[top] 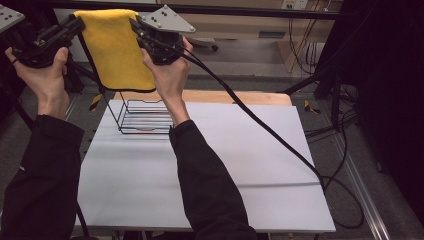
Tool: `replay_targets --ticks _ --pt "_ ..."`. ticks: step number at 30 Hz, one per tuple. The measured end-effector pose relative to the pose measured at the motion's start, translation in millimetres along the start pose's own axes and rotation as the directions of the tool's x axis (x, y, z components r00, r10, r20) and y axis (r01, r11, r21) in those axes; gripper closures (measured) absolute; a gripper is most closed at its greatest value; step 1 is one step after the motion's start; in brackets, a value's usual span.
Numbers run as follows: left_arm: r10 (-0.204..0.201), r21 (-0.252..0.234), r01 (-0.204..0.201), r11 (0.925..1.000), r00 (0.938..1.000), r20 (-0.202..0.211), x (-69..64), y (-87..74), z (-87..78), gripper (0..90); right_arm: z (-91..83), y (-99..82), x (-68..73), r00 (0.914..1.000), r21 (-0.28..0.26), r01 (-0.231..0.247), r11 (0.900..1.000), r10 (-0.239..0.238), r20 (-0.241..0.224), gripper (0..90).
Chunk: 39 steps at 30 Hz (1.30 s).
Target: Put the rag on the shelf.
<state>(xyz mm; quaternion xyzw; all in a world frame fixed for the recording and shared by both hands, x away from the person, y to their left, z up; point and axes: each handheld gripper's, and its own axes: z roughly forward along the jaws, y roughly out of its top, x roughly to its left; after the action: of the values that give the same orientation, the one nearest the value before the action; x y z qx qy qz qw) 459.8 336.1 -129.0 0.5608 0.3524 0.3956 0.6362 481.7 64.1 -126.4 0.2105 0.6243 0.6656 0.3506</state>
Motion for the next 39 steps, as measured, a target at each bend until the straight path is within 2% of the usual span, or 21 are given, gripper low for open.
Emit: replay_targets --ticks 10,14,17,23,26,29,32,34,39 --pt "-0.021 -0.01 0.021 0.9997 0.9997 -0.012 12.8 5.2 13.7 80.8 15.6 5.9 -4.0 0.9998 -0.007 0.016 0.9998 -0.016 0.01 83.7" --pt "-0.006 0.002 0.006 1.0 0.9997 -0.025 16.2 8.8 21.1 80.8 23.2 4.2 -8.7 0.9999 -0.008 -0.014 0.9999 0.014 0.006 83.7" --pt "-0.001 0.008 0.002 1.0 0.9994 -0.035 18.9 9.4 26.5 80.8 28.7 2.5 -11.2 0.9998 -0.002 -0.017 0.9998 0.017 0.011 83.7" --pt "-0.048 0.001 0.048 0.9989 0.9984 -0.029 27.4 7.6 34.9 80.8 37.2 5.4 -14.5 0.9998 0.0 0.006 1.0 -0.006 0.018 83.7" --pt "-0.027 0.005 0.028 0.9996 0.9989 -0.039 28.9 6.8 38.1 80.7 42.8 4.5 -16.7 0.9997 0.01 0.011 0.9999 -0.012 0.023 83.6" --pt "-0.034 0.012 0.034 0.9993 0.9986 -0.04 31.2 4.4 41.1 80.7 46.7 1.6 -19.1 0.9996 0.014 0.008 0.9999 -0.008 0.027 83.6" --pt "-0.026 0.023 0.027 0.9994 0.9987 -0.045 32.6 1.8 46.9 80.7 49.1 -1.5 -20.1 0.9991 0.025 0.028 0.9993 -0.029 0.033 83.6" --pt "-0.004 0.036 0.006 0.9993 0.9989 -0.046 32.8 2.8 51.6 80.7 50.7 -3.5 -22.3 0.9988 0.034 0.031 0.9989 -0.032 0.038 83.6" --pt "0.032 0.028 -0.031 0.9991 0.9987 -0.04 31.0 6.3 61.7 80.7 51.3 -4.0 -30.3 0.9985 0.036 0.031 0.9989 -0.032 0.044 83.6"
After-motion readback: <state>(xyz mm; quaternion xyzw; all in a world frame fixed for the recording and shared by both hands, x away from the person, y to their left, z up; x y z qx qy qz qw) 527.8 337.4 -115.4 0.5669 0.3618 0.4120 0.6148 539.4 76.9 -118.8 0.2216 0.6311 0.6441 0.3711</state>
